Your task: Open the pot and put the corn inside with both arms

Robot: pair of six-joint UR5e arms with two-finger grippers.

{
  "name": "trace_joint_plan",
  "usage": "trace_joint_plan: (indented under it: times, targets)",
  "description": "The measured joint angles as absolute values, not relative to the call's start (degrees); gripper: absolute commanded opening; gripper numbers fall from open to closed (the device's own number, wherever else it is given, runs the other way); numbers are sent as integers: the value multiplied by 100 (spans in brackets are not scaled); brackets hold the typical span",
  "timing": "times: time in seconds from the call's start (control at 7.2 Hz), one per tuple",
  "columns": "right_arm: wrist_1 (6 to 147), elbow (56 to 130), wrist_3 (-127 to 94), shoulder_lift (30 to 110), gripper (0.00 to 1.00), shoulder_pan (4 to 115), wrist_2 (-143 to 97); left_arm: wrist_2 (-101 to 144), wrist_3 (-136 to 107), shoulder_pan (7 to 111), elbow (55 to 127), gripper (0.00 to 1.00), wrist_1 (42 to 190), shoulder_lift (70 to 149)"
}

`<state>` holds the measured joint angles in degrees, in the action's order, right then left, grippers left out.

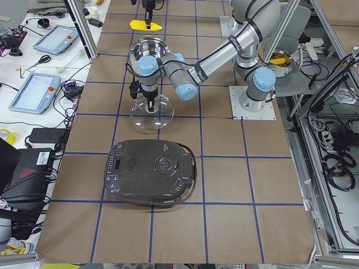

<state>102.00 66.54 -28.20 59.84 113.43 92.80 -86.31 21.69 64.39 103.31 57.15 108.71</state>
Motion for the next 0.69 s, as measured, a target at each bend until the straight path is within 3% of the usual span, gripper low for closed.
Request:
trace_joint_plan:
  times: [0.28,0.56,0.69]
  targets:
    - [10330,6526,-2972,5641,0,11723,9305,-8625,2230,6434,10513,0,5584,10914]
    - [10442,6586,-2926,5465,12,11846,9276,-8636,2292,6434,10542,0,5560,10959]
    - [10480,6702,-2869,5441,49,11859,9261,-8654,2286,6432,10557,0,5528,10977]
